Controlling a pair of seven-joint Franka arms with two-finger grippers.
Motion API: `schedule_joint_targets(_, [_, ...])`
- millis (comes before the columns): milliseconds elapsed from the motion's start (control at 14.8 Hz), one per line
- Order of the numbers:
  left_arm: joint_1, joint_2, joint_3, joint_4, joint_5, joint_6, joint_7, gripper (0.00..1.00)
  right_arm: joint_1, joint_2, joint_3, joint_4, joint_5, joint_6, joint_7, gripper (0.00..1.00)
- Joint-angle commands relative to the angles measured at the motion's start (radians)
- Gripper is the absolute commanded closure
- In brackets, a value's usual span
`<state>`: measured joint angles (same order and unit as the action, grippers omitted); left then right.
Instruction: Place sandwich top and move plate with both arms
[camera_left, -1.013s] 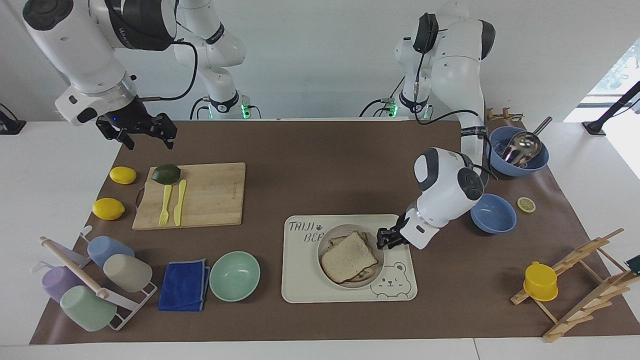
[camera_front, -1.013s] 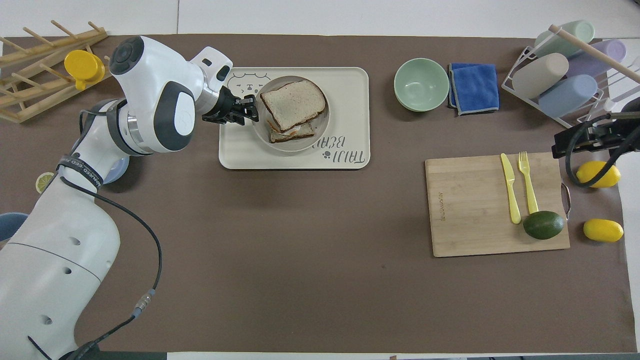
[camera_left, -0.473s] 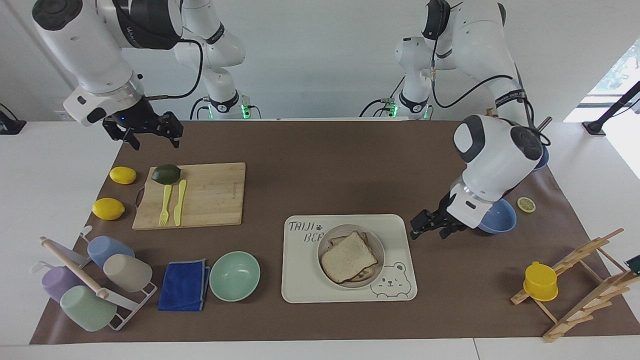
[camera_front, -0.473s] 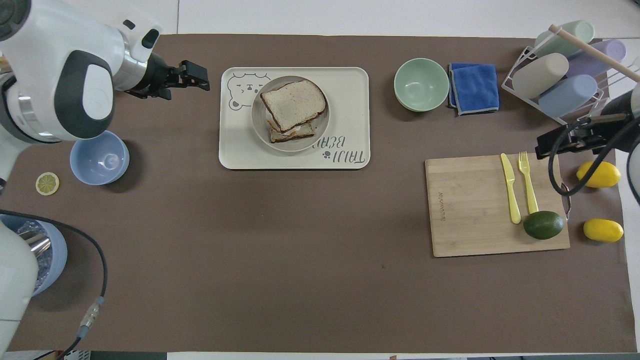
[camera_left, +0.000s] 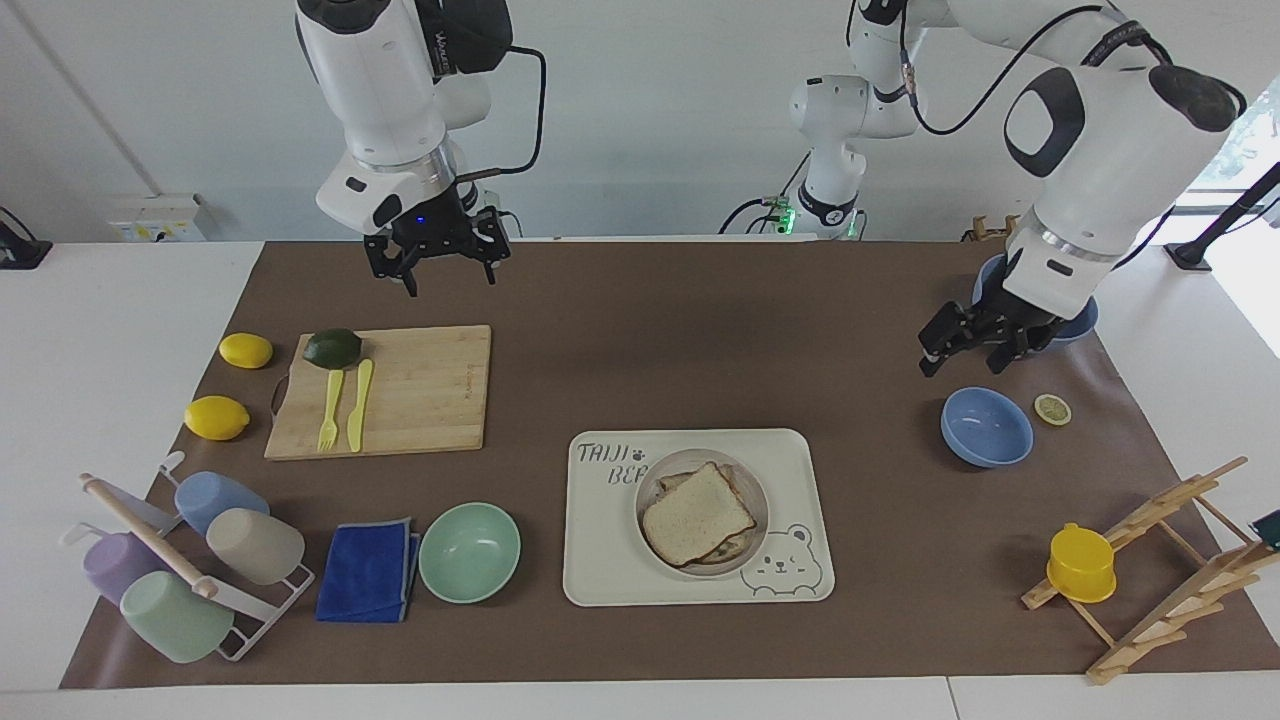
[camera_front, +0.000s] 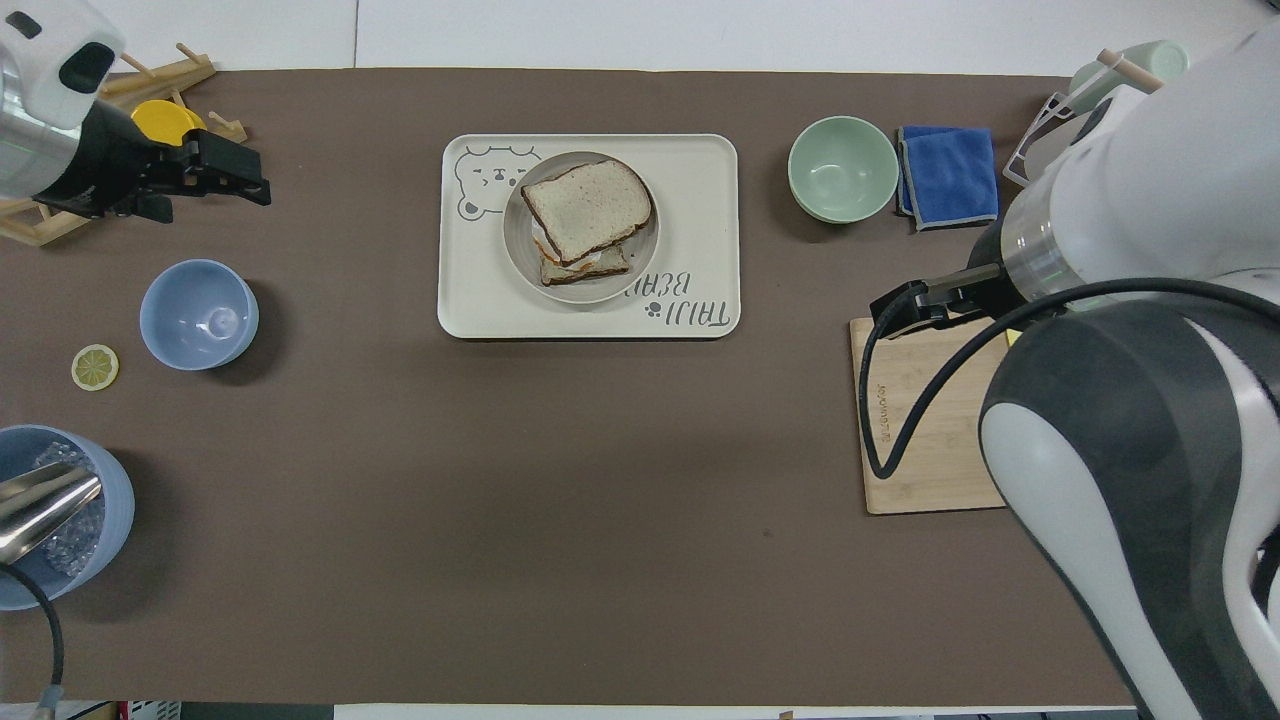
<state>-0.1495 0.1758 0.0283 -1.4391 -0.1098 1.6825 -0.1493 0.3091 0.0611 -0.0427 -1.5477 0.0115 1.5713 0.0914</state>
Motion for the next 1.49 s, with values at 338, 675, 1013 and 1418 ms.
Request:
schedule_joint_targets(338, [-0.001,-0.274,0.002,-0.357,0.062,-0.089,0.011,0.0,-0.133,-0.009,-0.016,0.0,-0.067,-0.108,-0.01,0.0])
schedule_joint_targets(675, [0.127,-0.253,-0.116,-0.313,0.065,-0.09,0.082,0.0,-0.177,-0.012,-0.016,-0.002,-0.053,-0.128,-0.005,0.0])
schedule_joint_targets(1013, [0.102,-0.222,-0.088,-0.241,0.064,-0.164,0.08,0.0,-0.215,-0.021,-0.016,-0.005,-0.05,-0.134,-0.01,0.0])
schedule_joint_targets(1418, [0.1,-0.228,-0.09,-0.245,0.065,-0.162,0.074,0.0,-0.239,-0.021,-0.011,-0.005,-0.048,-0.132,-0.013,0.0])
